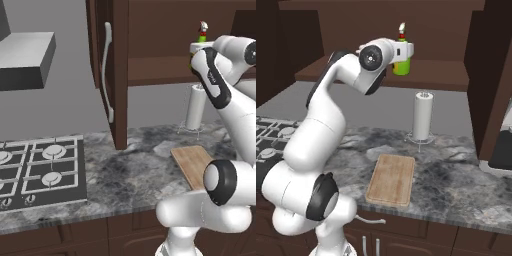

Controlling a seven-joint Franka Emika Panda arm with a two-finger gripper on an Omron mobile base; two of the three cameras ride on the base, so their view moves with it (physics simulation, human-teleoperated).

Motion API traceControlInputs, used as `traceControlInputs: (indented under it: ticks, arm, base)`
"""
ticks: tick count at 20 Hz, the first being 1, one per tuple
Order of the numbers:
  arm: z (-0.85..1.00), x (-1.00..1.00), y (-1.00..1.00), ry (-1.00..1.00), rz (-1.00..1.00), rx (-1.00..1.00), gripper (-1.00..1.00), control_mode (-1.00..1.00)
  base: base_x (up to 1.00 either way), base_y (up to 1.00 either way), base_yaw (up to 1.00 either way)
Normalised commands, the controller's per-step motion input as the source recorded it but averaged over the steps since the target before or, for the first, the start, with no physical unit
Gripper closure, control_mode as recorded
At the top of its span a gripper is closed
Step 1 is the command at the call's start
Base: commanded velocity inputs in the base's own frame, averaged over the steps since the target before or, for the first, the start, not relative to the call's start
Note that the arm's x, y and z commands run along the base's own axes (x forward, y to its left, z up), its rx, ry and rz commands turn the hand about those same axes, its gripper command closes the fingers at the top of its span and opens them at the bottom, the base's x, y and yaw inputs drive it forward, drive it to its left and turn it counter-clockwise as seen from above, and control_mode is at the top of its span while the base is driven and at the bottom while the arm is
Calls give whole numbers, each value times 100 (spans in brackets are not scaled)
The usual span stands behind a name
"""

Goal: Grab the spray bottle from the cabinet, then place it next to the cutting board for sanitizing. Then grab the dish brush from the countertop next to the sink and place it next to the cutting board.

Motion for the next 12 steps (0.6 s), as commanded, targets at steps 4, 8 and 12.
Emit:
traceControlInputs:
  ticks: [4, 8, 12]
  arm:
    - [0, 26, -2, -2, 0, 0, -100, -100]
    - [0, 26, -2, 0, 0, 0, -100, -100]
    - [-1, 23, -9, 0, 0, 0, -100, -100]
  base:
    - [0, 0, 0]
    - [0, 0, 0]
    - [0, 0, 0]
